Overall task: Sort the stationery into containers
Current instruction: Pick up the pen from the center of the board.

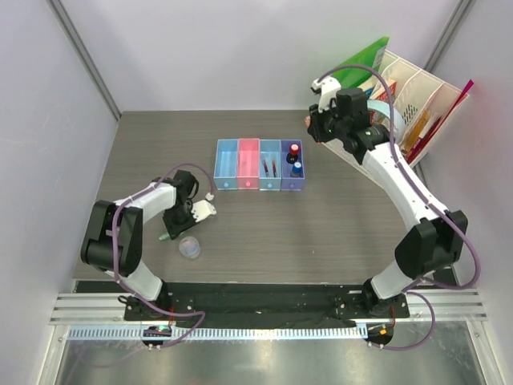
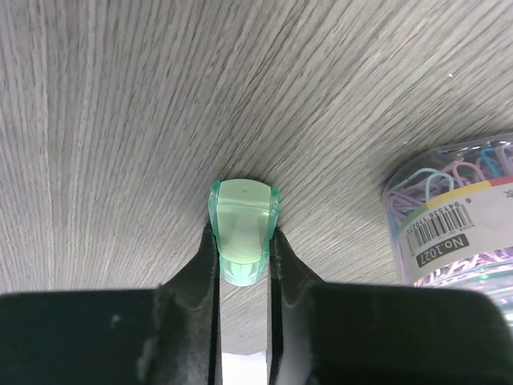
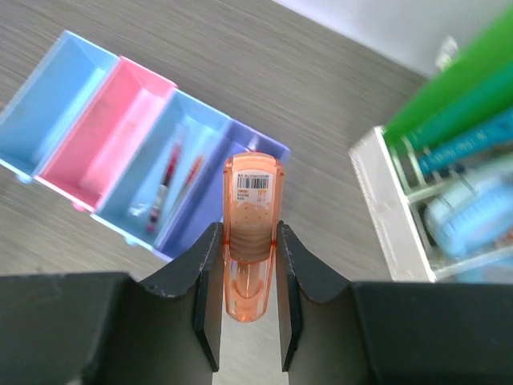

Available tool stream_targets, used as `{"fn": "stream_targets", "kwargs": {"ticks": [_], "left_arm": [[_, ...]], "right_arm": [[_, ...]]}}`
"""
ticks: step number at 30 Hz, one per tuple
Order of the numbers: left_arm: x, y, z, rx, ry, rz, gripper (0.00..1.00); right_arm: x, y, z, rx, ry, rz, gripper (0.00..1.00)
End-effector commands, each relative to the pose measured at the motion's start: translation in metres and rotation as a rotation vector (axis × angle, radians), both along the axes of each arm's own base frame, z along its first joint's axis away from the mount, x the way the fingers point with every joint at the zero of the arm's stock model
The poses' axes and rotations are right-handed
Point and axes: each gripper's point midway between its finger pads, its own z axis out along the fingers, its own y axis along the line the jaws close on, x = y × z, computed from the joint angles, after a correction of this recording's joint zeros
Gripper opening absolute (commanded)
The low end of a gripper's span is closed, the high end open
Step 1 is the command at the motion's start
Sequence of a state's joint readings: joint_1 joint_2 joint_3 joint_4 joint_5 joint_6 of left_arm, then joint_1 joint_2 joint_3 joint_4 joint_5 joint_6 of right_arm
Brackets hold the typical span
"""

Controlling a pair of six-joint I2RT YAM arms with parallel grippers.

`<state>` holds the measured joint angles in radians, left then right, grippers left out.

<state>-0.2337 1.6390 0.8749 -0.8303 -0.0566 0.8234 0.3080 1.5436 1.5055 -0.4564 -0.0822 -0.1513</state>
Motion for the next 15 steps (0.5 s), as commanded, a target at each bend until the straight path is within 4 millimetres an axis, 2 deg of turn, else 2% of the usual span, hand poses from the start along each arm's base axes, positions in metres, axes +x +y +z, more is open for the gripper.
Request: {"fn": "stream_targets", "kwargs": {"ticks": [1, 2, 3, 4, 5, 6, 7, 8, 9, 10, 12, 13, 15], "left_arm": [[0.001, -0.027, -0.041, -0.145, 0.031, 0.006, 0.00], [0.007, -0.029, -0.036, -0.152, 0.015, 0.011, 0.00], [0.013, -0.032, -0.029, -0.166, -0.003, 0.020, 0.00], [0.011, -0.032, -0.022, -0.176, 0.008, 0.046, 0.00], [0.025, -0.039, -0.011, -0.212, -0.024, 0.062, 0.00], [0.032, -0.043, 0.000, -0.235, -0.044, 0.076, 0.00], [0.046, -0.047, 0.017, -0.260, -0.072, 0.109, 0.00], [0.052, -0.055, 0.027, -0.303, -0.080, 0.126, 0.00], [0.056, -0.058, 0.038, -0.327, -0.083, 0.145, 0.00], [0.075, -0.066, 0.058, -0.368, -0.137, 0.175, 0.00], [0.088, -0.081, 0.080, -0.447, -0.159, 0.199, 0.00], [0.105, -0.088, 0.101, -0.486, -0.209, 0.201, 0.00], [0.116, -0.104, 0.121, -0.569, -0.221, 0.240, 0.00]], "right_arm": [[0.017, 0.053, -0.005, 0.069, 0.022, 0.118, 0.03], [0.021, 0.062, -0.009, 0.076, 0.030, 0.134, 0.03], [0.023, 0.077, -0.002, 0.095, 0.020, 0.164, 0.03], [0.030, 0.088, -0.019, 0.099, 0.058, 0.186, 0.03], [0.032, 0.098, -0.020, 0.108, 0.063, 0.209, 0.03], [0.037, 0.108, -0.013, 0.123, 0.049, 0.228, 0.03], [0.040, 0.123, -0.030, 0.133, 0.083, 0.260, 0.03], [0.044, 0.131, -0.024, 0.147, 0.069, 0.277, 0.03], [0.044, 0.143, -0.027, 0.157, 0.073, 0.298, 0.03], [0.044, 0.151, -0.030, 0.165, 0.079, 0.315, 0.02], [0.050, 0.166, -0.039, 0.177, 0.082, 0.340, 0.02], [0.049, 0.175, -0.042, 0.185, 0.087, 0.352, 0.02], [0.051, 0.187, -0.051, 0.192, 0.096, 0.371, 0.02]]}}
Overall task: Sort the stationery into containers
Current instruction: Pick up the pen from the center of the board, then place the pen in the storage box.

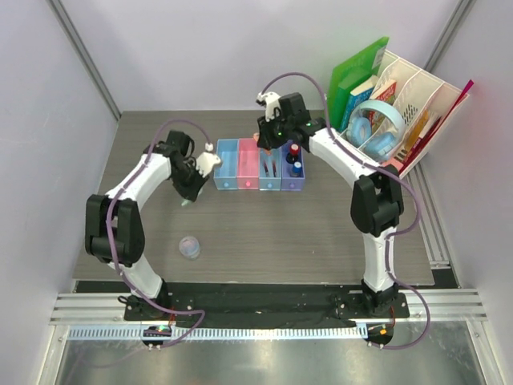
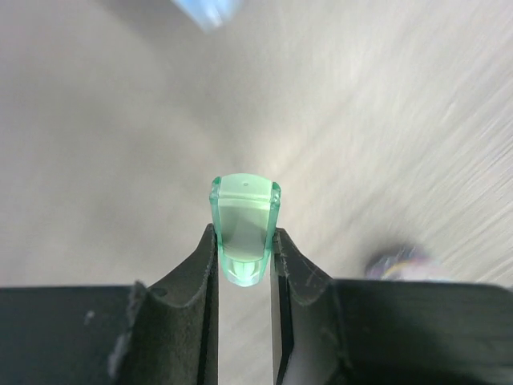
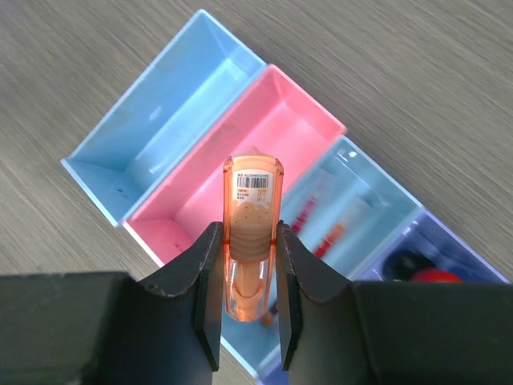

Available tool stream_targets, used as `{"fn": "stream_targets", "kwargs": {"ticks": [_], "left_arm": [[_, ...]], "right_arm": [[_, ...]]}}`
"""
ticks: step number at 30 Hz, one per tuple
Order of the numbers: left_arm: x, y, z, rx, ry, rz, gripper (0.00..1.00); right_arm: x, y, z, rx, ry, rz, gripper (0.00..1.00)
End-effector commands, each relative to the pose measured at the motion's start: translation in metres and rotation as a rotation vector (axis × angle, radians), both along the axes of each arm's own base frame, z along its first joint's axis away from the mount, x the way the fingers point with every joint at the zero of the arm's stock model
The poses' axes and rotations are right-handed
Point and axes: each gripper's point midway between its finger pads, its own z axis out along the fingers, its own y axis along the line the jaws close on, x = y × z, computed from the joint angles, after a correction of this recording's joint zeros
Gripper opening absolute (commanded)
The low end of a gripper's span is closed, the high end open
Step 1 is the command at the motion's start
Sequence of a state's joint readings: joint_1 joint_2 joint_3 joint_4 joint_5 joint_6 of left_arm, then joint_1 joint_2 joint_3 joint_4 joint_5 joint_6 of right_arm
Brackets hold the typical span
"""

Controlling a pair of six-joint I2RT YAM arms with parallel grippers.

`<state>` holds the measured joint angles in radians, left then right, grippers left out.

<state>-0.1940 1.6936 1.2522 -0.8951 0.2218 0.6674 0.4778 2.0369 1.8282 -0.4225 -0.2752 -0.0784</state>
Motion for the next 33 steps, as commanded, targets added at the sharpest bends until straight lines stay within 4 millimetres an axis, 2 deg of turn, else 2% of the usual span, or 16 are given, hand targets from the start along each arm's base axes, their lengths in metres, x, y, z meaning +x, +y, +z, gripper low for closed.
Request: {"fn": "stream_targets", "kwargs": {"ticks": [1, 3, 6, 13, 16, 20, 22, 25, 28, 29, 31, 32, 33], "left_arm": [[0.039, -0.047, 0.069, -0.267, -0.093, 0.067, 0.00], [0.052, -0.061, 0.094, -0.343, -0.121, 0.083, 0.00], [0.068, -0.075, 0.114, -0.420, -0.140, 0.095, 0.00], [0.086, -0.095, 0.133, -0.516, -0.153, 0.100, 0.00], [0.091, -0.100, 0.137, -0.536, -0.170, 0.097, 0.00], [0.096, -0.109, 0.139, -0.558, -0.172, 0.091, 0.00], [0.100, -0.112, 0.140, -0.567, -0.171, 0.098, 0.00], [0.108, -0.116, 0.143, -0.585, -0.185, 0.106, 0.00], [0.114, -0.126, 0.140, -0.607, -0.166, 0.114, 0.00], [0.116, -0.131, 0.142, -0.614, -0.165, 0.109, 0.00], [0.120, -0.137, 0.136, -0.617, -0.151, 0.112, 0.00], [0.122, -0.141, 0.138, -0.630, -0.155, 0.113, 0.00], [0.124, -0.143, 0.138, -0.637, -0.153, 0.117, 0.00]], "right_arm": [[0.006, 0.044, 0.040, 0.129, -0.083, 0.068, 0.02], [0.006, 0.053, 0.025, 0.132, -0.051, 0.086, 0.02], [0.004, 0.065, 0.004, 0.129, -0.014, 0.102, 0.01], [0.012, 0.074, -0.041, 0.107, 0.048, 0.106, 0.01], [0.013, 0.073, -0.054, 0.099, 0.077, 0.082, 0.01], [0.013, 0.068, -0.061, 0.074, 0.076, 0.067, 0.09], [0.011, 0.067, -0.061, 0.068, 0.077, 0.066, 0.22], [0.011, 0.062, -0.049, 0.051, 0.042, 0.079, 0.36], [0.008, 0.055, -0.030, 0.031, 0.006, 0.080, 0.50], [0.006, 0.051, -0.014, 0.032, -0.019, 0.074, 0.54], [0.003, 0.046, -0.004, 0.027, -0.039, 0.073, 0.64], [0.004, 0.041, 0.002, 0.024, -0.051, 0.063, 0.66], [0.002, 0.038, 0.018, 0.034, -0.074, 0.059, 0.67]]}}
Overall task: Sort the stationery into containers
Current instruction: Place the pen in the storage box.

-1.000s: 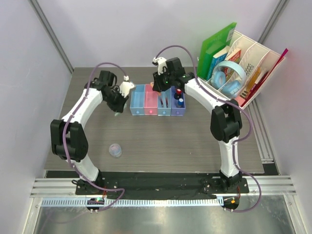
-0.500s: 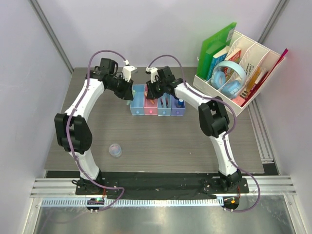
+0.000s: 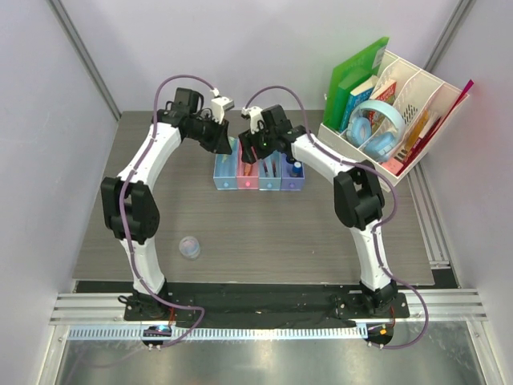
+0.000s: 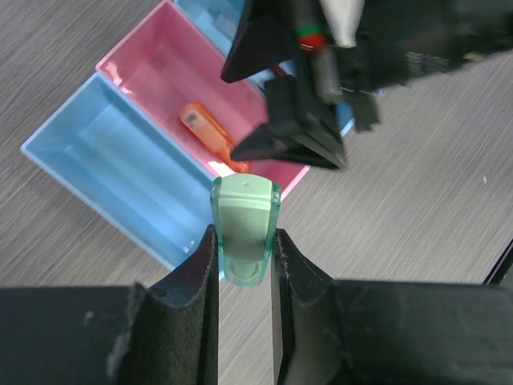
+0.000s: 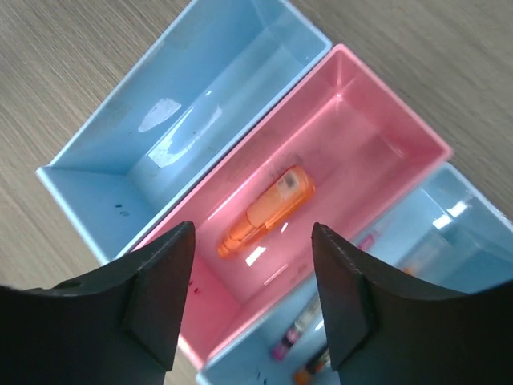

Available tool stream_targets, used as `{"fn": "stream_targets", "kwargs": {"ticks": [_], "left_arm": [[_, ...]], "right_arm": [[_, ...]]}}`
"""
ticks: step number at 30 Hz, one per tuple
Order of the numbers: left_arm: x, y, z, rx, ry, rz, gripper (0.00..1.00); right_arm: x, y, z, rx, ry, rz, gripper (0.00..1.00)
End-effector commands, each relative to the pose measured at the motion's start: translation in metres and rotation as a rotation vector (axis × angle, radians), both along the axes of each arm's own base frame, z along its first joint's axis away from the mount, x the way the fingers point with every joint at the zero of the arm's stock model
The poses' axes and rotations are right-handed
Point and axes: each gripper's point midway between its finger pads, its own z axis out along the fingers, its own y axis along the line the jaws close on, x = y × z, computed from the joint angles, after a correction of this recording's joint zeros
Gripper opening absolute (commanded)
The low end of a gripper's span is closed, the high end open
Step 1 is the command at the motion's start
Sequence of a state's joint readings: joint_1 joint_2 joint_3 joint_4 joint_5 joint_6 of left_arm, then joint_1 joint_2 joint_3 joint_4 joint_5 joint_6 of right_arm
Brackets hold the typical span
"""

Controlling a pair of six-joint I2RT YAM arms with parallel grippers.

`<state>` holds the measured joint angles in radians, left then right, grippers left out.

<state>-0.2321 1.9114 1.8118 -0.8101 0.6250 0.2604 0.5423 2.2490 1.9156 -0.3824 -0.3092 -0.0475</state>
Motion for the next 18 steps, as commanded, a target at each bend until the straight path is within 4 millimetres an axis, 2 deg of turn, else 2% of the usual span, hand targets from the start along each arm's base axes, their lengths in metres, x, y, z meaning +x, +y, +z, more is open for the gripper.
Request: {"fn": "stream_targets", "kwargs": {"ticks": [1, 2, 3, 5, 9, 11, 12, 14, 15, 16, 17, 18], "left_arm": [[0.015, -0.023, 0.012, -0.080, -0.024, -0.004, 0.00], [0.020, -0.025, 0.013, -0.093, -0.039, 0.000, 0.00], [0.023, -0.027, 0.013, -0.106, -0.033, 0.018, 0.00], [0.032, -0.031, 0.009, -0.122, -0.034, 0.030, 0.00], [0.046, -0.041, -0.004, -0.161, 0.012, 0.059, 0.00], [0.056, -0.048, -0.013, -0.177, 0.044, 0.079, 0.00], [0.060, -0.050, -0.018, -0.177, 0.049, 0.074, 0.00], [0.068, -0.059, -0.017, -0.202, 0.073, 0.098, 0.00], [0.072, -0.062, -0.035, -0.195, 0.108, 0.107, 0.00], [0.074, -0.064, -0.039, -0.195, 0.128, 0.120, 0.00], [0.080, -0.065, -0.040, -0.194, 0.122, 0.128, 0.00], [0.083, -0.065, -0.053, -0.183, 0.146, 0.139, 0.00]], "right_arm": [[0.000, -0.017, 0.095, 0.045, -0.180, -0.021, 0.69], [0.001, -0.023, 0.099, 0.040, -0.189, -0.032, 0.70], [0.001, -0.031, 0.114, 0.036, -0.221, -0.058, 0.70], [-0.001, -0.043, 0.119, 0.011, -0.238, -0.087, 0.71], [0.004, -0.086, 0.135, -0.086, -0.321, -0.186, 0.72], [-0.001, -0.105, 0.141, -0.120, -0.346, -0.222, 0.72], [-0.003, -0.116, 0.135, -0.145, -0.340, -0.233, 0.72], [-0.008, -0.129, 0.148, -0.140, -0.365, -0.256, 0.72], [-0.009, -0.139, 0.141, -0.149, -0.352, -0.270, 0.72], [-0.010, -0.144, 0.142, -0.148, -0.357, -0.278, 0.73], [-0.013, -0.148, 0.152, -0.135, -0.379, -0.288, 0.72], [-0.015, -0.152, 0.149, -0.138, -0.373, -0.293, 0.73]]}}
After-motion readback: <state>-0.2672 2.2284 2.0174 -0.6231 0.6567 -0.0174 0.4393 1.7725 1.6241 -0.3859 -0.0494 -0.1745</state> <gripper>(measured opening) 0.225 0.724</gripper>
